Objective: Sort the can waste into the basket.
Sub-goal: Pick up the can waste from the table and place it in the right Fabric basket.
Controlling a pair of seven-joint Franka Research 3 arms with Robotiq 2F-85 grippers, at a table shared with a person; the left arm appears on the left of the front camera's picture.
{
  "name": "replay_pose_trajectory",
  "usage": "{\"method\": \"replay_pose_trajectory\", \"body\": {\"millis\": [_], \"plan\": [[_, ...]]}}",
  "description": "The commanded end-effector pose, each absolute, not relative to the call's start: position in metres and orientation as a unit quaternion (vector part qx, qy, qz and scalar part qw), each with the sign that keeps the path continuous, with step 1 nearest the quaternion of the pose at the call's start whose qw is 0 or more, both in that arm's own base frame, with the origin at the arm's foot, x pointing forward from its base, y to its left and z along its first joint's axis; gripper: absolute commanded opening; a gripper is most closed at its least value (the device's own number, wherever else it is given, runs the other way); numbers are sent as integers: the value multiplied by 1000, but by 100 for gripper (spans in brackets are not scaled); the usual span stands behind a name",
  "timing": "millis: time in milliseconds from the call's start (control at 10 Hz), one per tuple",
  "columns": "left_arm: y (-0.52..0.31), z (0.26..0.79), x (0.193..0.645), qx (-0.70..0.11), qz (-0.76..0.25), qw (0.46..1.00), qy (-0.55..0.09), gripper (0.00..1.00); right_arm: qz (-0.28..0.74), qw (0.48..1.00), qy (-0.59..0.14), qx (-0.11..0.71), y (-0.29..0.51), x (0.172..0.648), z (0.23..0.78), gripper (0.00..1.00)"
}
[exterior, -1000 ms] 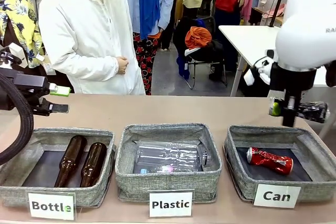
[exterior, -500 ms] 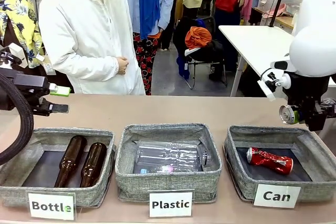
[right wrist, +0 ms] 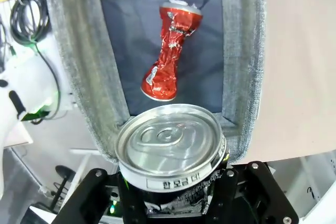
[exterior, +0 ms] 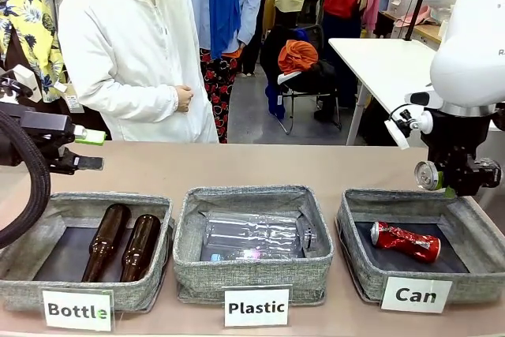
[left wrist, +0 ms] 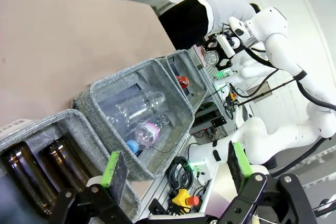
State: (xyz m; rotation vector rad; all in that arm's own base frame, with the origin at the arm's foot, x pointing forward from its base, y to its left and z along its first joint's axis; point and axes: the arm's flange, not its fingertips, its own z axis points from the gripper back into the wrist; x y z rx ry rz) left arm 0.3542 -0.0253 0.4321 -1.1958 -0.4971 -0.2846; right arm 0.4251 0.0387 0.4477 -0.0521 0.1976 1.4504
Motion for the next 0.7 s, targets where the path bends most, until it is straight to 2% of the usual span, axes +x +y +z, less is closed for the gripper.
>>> {"method": "replay_pose_trajectory", "body": {"millis": [0, 100, 200, 300, 600], "plan": [[-25, 431, 353, -556, -138, 785, -237, 100, 654, 751, 88, -26, 38, 428, 454, 100], [-25, 431, 353, -556, -138, 785, -237, 100, 654, 751, 90, -24, 38, 429, 453, 74], [-25, 431, 353, -556, -138, 785, -237, 100, 652, 752, 91, -22, 37, 430, 452, 84], [-25, 431, 353, -556, -138, 785, -237, 100, 650, 754, 92, -20, 37, 430, 452, 100], [-25, 431, 353, -556, -138, 785, -237, 100, 633, 769, 88, -9, 38, 432, 454, 100]]}}
